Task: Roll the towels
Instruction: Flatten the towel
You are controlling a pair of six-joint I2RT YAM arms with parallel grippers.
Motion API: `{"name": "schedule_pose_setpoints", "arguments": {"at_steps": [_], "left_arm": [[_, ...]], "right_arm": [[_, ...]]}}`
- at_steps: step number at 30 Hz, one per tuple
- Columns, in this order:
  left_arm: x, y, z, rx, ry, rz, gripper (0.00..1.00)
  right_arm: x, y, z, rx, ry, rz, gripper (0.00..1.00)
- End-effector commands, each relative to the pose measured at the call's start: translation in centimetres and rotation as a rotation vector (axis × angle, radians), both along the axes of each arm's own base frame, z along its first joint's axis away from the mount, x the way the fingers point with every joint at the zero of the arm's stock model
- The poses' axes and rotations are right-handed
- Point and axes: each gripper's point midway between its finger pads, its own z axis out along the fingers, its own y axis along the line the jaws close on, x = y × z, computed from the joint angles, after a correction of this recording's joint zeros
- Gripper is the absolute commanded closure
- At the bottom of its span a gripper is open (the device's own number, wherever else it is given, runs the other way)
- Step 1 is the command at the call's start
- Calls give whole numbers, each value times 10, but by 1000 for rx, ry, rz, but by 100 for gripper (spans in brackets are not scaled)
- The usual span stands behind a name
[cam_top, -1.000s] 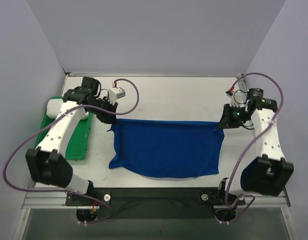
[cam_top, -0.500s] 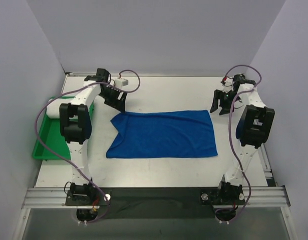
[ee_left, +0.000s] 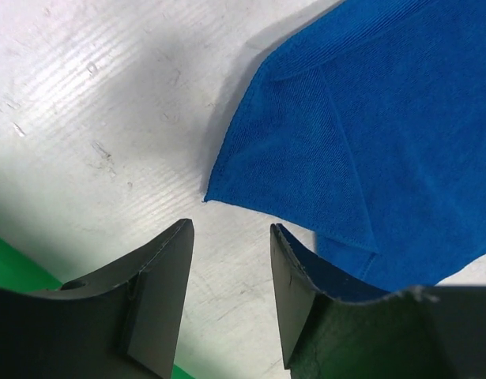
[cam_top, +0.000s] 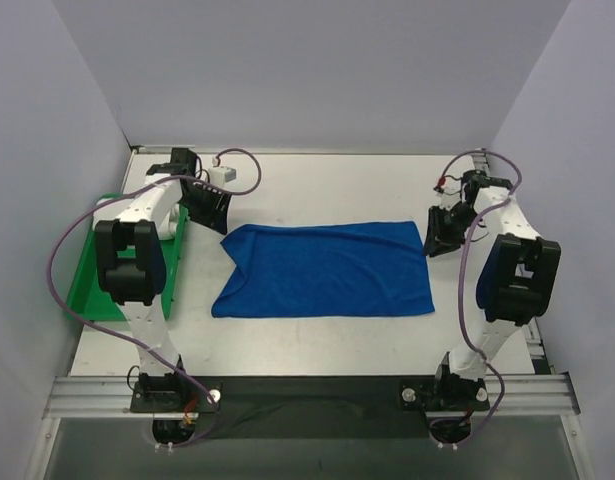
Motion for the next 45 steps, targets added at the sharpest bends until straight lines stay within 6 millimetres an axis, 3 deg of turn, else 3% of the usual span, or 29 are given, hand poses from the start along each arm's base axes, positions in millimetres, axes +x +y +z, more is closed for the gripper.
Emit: {"name": "schedule_pose_setpoints", "arguments": {"at_steps": [1, 8, 16, 19, 23, 29, 31, 34, 38, 40, 41, 43, 44, 45], "left_arm": [[11, 3, -9, 30, -28, 14, 46], [14, 0, -34, 50, 15, 8, 48], [8, -9, -58, 64, 69, -24, 52], [9, -8, -66, 88, 79, -19, 67], [30, 7, -63, 177, 34, 17, 97], [80, 27, -40, 297, -105, 75, 100], [88, 31, -43, 317, -115, 74, 100], [100, 32, -42, 330, -137, 74, 72], [100, 29, -37, 290, -144, 65, 45], [93, 20, -22, 223, -157, 48, 39], [90, 16, -5, 194, -184, 43, 36], [79, 1, 5, 106, -181, 16, 34], [76, -4, 24, 71, -217, 9, 33], [71, -10, 29, 44, -219, 1, 32]], "right_arm": [[-51, 26, -12, 28, 140, 80, 76], [-83, 37, -40, 15, 272, 156, 75], [-96, 32, -62, -13, 398, 218, 73], [-101, 32, -65, -26, 422, 247, 74], [-106, 21, -72, -88, 455, 282, 73], [-102, 15, -74, -112, 469, 291, 73], [-100, 14, -74, -118, 470, 291, 73], [-93, 19, -66, -94, 447, 292, 71], [-77, 44, -36, 50, 353, 288, 62], [-63, 51, -19, 80, 275, 275, 62], [-54, 55, -12, 96, 244, 257, 62], [-23, 59, 6, 108, 138, 233, 65], [-12, 59, 9, 105, 108, 213, 68], [7, 58, 17, 92, 65, 183, 70]]}}
